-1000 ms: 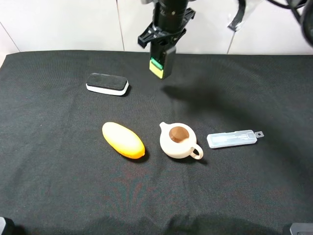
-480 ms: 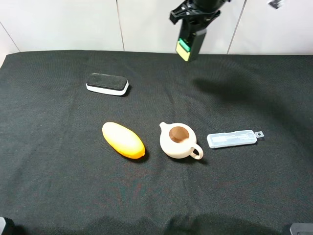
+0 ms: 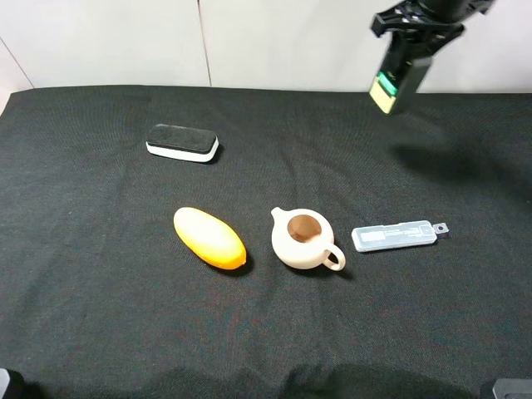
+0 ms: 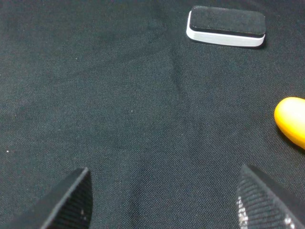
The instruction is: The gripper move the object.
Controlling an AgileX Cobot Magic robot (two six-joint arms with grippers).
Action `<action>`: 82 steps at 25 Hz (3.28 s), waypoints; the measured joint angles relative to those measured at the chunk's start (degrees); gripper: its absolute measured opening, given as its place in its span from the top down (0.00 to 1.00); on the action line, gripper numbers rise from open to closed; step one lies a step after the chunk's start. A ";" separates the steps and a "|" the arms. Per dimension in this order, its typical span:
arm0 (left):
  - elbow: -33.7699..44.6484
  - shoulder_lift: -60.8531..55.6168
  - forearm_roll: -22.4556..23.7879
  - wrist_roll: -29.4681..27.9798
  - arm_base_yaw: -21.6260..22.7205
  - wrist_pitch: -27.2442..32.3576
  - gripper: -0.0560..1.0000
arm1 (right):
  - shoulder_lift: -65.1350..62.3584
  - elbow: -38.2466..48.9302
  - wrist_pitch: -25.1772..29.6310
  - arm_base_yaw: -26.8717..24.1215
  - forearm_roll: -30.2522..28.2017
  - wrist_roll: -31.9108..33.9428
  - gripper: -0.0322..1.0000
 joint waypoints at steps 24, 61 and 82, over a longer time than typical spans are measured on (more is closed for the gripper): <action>0.00 0.00 0.00 0.00 0.00 0.00 0.31 | -24.89 35.47 -7.92 -15.81 3.82 -0.67 0.68; 0.00 0.00 0.00 0.00 0.00 0.00 0.31 | -32.72 59.25 -25.39 -15.95 3.18 1.29 0.68; 0.00 0.00 0.00 0.00 0.00 0.00 0.31 | -29.74 59.74 -28.95 -15.95 -0.91 4.44 0.68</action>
